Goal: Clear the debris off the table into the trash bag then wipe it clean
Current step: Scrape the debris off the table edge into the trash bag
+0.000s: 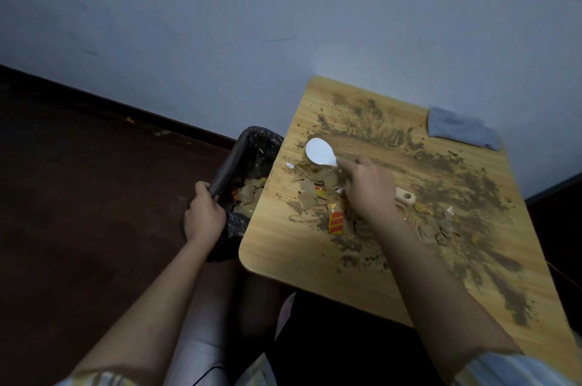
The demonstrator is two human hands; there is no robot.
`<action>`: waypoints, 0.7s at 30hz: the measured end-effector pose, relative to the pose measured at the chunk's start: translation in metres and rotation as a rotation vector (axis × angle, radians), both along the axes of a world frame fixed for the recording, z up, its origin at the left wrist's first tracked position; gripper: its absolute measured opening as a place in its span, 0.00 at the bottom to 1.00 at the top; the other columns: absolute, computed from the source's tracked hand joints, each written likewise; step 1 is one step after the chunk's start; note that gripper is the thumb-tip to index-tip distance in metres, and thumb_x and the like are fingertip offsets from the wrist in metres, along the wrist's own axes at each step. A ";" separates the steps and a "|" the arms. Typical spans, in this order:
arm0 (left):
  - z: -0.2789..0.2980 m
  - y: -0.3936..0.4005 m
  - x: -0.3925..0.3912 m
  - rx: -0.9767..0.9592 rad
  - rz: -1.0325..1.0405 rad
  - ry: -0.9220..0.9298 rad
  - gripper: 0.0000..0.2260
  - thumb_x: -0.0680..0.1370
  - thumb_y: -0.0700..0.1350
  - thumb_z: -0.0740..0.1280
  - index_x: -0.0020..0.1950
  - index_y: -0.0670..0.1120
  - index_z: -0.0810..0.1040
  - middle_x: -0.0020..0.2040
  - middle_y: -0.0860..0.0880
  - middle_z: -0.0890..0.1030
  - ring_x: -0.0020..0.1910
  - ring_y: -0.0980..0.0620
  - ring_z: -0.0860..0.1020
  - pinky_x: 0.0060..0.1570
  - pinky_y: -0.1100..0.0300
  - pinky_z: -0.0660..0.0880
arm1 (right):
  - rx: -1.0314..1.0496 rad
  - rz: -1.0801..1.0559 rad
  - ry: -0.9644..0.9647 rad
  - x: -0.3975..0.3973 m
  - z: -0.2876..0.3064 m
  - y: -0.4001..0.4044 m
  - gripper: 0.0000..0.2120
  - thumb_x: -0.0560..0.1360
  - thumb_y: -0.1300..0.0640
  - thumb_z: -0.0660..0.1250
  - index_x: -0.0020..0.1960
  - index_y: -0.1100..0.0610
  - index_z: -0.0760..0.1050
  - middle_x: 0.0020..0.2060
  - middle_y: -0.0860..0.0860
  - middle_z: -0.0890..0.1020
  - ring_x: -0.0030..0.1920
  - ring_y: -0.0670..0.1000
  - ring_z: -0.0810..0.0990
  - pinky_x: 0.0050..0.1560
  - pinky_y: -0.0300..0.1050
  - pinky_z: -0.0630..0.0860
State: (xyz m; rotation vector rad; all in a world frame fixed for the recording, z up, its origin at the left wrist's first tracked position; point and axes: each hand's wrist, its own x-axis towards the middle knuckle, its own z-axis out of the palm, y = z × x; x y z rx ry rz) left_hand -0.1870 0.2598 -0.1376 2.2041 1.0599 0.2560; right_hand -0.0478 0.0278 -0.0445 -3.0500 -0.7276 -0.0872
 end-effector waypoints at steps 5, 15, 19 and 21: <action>0.000 0.006 -0.004 0.016 0.016 -0.016 0.11 0.78 0.36 0.58 0.59 0.43 0.66 0.52 0.35 0.78 0.49 0.32 0.77 0.45 0.47 0.71 | 0.039 -0.040 -0.097 0.002 0.006 -0.018 0.20 0.75 0.55 0.67 0.66 0.45 0.74 0.52 0.50 0.80 0.51 0.56 0.78 0.54 0.50 0.63; -0.002 0.009 -0.003 0.023 0.059 -0.016 0.10 0.78 0.36 0.59 0.58 0.43 0.67 0.52 0.35 0.78 0.50 0.31 0.76 0.46 0.45 0.70 | -0.099 -0.082 -0.090 0.005 -0.002 -0.023 0.15 0.74 0.53 0.68 0.60 0.45 0.79 0.54 0.50 0.81 0.56 0.56 0.78 0.71 0.62 0.49; -0.001 0.008 -0.001 0.052 0.045 -0.025 0.10 0.77 0.35 0.59 0.58 0.42 0.67 0.50 0.35 0.78 0.47 0.32 0.76 0.42 0.48 0.68 | -0.105 -0.071 -0.040 0.002 -0.006 -0.004 0.15 0.75 0.54 0.66 0.61 0.45 0.78 0.52 0.49 0.81 0.55 0.54 0.78 0.72 0.63 0.48; -0.001 0.008 -0.001 0.053 0.050 -0.016 0.10 0.77 0.35 0.59 0.58 0.42 0.67 0.50 0.36 0.78 0.47 0.33 0.76 0.41 0.50 0.66 | -0.114 -0.059 -0.031 0.003 -0.007 0.008 0.16 0.76 0.56 0.65 0.61 0.44 0.78 0.51 0.49 0.80 0.55 0.54 0.78 0.72 0.63 0.49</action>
